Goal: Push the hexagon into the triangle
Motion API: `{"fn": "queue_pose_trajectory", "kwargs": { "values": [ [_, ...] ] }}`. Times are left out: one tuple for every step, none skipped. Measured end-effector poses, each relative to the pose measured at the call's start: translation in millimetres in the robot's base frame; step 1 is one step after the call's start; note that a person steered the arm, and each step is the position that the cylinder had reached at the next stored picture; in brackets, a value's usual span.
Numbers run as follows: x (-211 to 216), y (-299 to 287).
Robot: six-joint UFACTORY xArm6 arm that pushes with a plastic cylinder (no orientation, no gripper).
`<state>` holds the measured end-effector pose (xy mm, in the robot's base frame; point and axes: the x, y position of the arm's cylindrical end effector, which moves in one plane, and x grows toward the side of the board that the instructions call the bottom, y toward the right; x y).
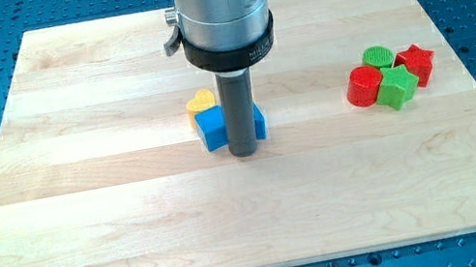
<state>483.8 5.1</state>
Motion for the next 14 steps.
{"fn": "queue_pose_trajectory", "kwargs": {
  "values": [
    [16.4, 17.2],
    [-16.7, 53.1],
    [-28.5, -5.9],
    [-60.9, 39.8],
    [-134.6, 19.1],
    [-111.8, -16.0],
    [-100.3, 20.7],
    [-98.4, 79.9],
    [-71.1, 50.7],
    [-71.1, 49.0],
    [-71.1, 23.5],
    [-71.6, 20.3],
    [-133.1, 36.1],
    [-192.8, 36.0]
  ]
}}
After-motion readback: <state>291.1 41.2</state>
